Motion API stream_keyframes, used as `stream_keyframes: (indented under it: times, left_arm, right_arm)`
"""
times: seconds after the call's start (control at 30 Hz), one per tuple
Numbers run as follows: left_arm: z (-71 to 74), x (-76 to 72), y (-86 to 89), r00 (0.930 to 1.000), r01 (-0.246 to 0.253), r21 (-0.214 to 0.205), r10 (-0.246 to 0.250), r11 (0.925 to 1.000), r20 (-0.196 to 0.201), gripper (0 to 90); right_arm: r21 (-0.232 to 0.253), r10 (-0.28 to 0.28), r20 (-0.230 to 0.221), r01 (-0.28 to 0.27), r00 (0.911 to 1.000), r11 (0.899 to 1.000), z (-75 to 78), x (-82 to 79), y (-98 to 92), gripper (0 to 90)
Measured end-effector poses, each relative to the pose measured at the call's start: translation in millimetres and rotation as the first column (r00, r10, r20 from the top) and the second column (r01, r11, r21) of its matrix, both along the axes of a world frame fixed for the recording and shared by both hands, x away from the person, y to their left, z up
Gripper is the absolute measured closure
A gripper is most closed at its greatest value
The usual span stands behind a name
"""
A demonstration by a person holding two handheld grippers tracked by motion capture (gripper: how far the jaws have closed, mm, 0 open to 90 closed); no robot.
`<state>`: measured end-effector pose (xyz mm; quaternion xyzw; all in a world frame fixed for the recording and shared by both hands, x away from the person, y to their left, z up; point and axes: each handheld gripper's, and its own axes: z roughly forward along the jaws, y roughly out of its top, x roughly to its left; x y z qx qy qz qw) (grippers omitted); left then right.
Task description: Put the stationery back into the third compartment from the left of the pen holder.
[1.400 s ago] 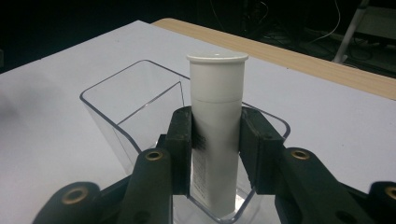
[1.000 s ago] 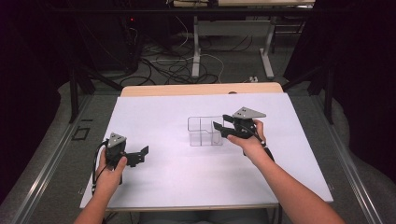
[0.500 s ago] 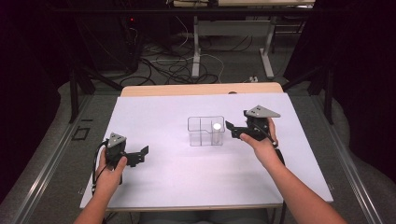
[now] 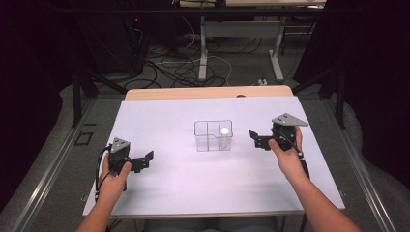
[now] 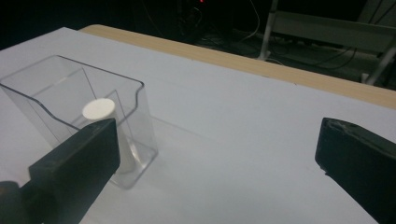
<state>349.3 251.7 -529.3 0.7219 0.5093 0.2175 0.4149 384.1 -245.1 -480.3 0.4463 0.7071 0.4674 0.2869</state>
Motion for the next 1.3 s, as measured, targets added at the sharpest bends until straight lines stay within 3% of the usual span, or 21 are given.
stream_keyframes:
  times: [0.23,0.5,0.97,1.3]
  left_arm:
    - [-0.4,-0.2,-0.5,0.9999,-0.008,-0.003,0.008,1.0,0.008,0.3]
    - [-0.1,0.2,-0.1,1.0,-0.005,-0.004,0.005,1.0,0.005,0.3]
    - [-0.6,0.3,0.7,0.9999,-0.013,-0.011,0.013,0.9999,0.002,0.3]
    - [-0.8,1.2,1.9,0.9999,-0.012,-0.006,0.012,0.9999,-0.003,0.4]
  right_arm:
    - [0.011,-0.058,-0.042,0.058,0.9975,0.998,-13.4,-6.7,-28.3,0.0]
    - [-0.007,-0.128,-0.077,0.128,0.9888,0.992,-34.1,-7.4,-54.4,0.0]
    - [-0.042,-0.177,-0.09,0.174,0.9801,0.984,-55.7,-5.2,-70.9,0.0]
    - [-0.012,-0.179,-0.127,0.179,0.9756,0.984,-61.7,-4.6,-73.8,0.0]
